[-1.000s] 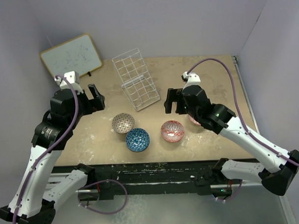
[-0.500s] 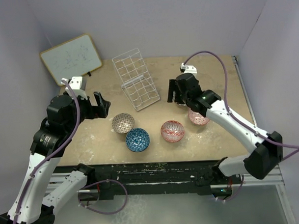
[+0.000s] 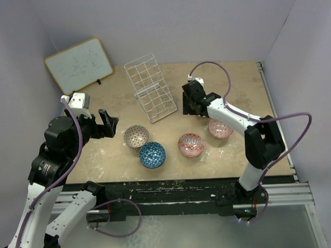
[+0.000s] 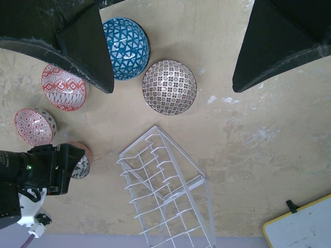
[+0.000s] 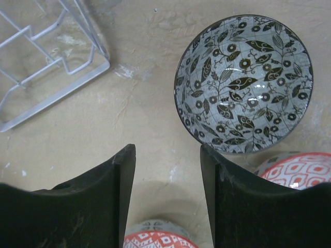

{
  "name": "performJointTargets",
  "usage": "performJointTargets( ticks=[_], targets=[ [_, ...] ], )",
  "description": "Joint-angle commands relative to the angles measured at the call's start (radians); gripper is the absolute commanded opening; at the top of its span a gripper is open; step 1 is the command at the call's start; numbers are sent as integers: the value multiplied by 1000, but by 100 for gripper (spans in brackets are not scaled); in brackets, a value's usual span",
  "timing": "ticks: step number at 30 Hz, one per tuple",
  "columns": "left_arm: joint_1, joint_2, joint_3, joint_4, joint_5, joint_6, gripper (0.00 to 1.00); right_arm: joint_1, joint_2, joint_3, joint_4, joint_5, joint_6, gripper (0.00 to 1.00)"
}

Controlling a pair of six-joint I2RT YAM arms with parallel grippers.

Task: Load the bowls into the dish rack

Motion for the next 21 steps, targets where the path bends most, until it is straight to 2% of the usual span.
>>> performJointTargets(
  ticks=[1, 7, 21],
  targets=[
    [6, -7, -10, 7, -23, 15, 99, -10, 54, 63, 33, 9, -21, 55],
    [6, -20, -23, 8, -29, 14, 99, -14, 116, 83, 34, 76, -28, 43],
    [7, -27, -31, 10, -45, 14, 99, -44, 221, 130, 43, 88, -49, 42]
  ],
)
